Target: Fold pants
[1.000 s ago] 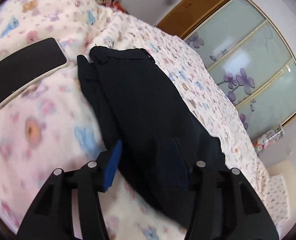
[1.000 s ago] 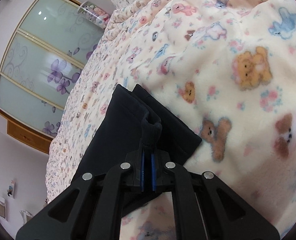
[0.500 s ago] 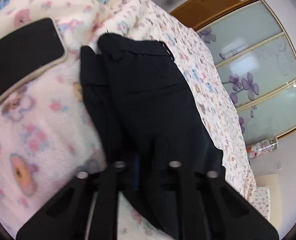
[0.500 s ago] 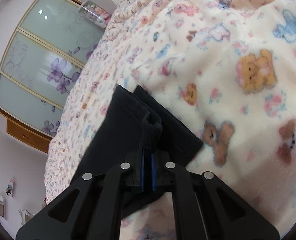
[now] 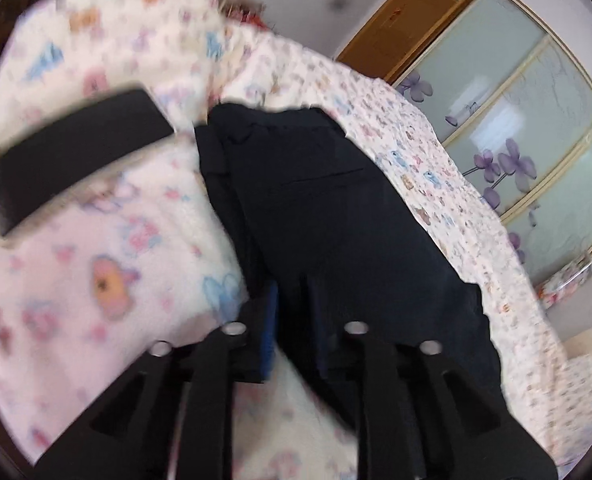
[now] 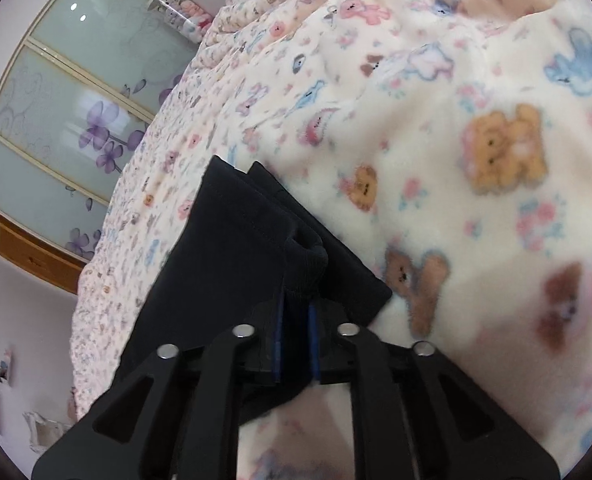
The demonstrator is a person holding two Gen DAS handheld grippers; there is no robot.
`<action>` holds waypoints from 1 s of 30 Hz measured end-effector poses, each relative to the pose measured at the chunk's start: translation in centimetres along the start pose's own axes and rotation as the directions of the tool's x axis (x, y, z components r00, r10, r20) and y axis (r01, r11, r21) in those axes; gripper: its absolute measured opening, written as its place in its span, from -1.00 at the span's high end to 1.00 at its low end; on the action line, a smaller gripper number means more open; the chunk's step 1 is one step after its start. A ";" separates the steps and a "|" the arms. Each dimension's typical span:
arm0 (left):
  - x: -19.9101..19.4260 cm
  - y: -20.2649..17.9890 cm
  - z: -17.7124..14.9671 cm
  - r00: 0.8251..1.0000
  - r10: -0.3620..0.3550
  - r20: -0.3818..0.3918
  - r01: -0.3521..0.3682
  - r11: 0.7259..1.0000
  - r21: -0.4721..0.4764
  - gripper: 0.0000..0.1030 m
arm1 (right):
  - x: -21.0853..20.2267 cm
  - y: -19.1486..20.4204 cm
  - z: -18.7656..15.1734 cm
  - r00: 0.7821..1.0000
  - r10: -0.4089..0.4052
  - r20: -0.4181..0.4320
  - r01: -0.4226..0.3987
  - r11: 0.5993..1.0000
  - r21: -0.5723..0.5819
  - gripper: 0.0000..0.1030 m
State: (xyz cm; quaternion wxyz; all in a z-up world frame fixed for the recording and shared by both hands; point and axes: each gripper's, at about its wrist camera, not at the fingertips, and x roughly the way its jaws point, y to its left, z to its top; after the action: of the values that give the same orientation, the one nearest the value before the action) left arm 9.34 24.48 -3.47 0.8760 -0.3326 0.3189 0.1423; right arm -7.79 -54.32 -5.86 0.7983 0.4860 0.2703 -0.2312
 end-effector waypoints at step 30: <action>-4.6 -13.5 -13.8 0.976 -0.212 0.043 0.161 0.844 0.511 -0.92 | -0.7 -1.3 0.0 1.000 0.007 0.007 -0.008 0.998 0.059 0.38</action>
State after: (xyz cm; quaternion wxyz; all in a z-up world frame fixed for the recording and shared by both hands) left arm 5.71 5.06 -1.72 0.9565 -0.1138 0.2680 -0.0157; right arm -9.15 -54.83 -6.26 0.7852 0.5098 0.2589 -0.2377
